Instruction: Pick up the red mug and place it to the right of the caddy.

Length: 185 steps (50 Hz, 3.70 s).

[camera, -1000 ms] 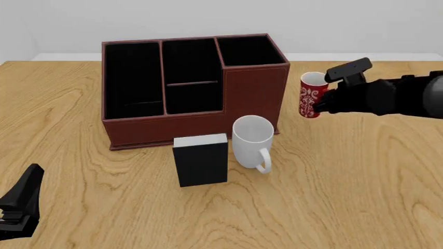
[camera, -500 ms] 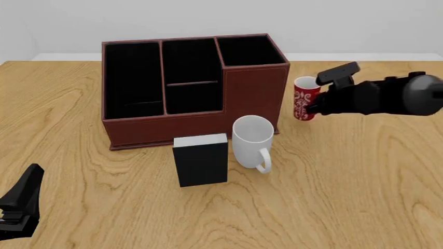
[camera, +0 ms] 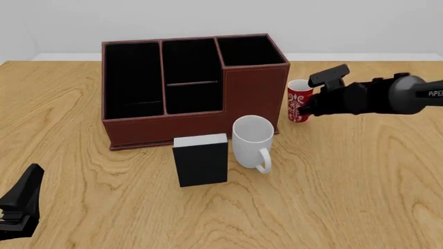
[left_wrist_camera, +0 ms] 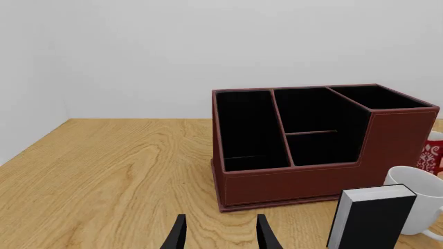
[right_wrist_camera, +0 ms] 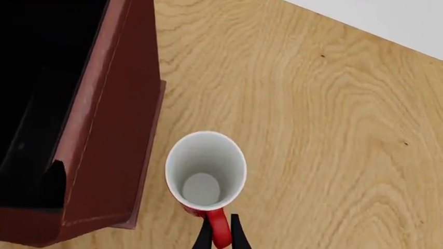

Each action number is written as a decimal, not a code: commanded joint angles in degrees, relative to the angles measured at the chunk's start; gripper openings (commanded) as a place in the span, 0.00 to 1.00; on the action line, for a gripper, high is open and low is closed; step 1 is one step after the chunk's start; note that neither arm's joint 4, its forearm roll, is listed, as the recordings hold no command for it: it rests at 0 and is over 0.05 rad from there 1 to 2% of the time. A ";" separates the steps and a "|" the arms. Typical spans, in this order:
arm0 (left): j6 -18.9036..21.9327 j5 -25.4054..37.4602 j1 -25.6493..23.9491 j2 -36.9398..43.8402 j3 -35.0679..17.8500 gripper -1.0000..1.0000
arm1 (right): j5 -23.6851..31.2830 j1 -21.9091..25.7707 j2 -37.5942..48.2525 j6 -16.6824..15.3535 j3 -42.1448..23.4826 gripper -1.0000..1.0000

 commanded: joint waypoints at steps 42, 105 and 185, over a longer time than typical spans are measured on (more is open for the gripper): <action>0.00 0.00 0.00 0.00 0.00 1.00 | -3.18 0.55 2.84 0.92 2.75 0.00; 0.00 0.00 0.00 0.00 0.00 1.00 | -8.66 1.56 4.28 1.46 10.43 0.00; 0.00 0.00 0.00 0.00 0.00 1.00 | 27.15 3.52 -96.94 17.48 56.93 1.00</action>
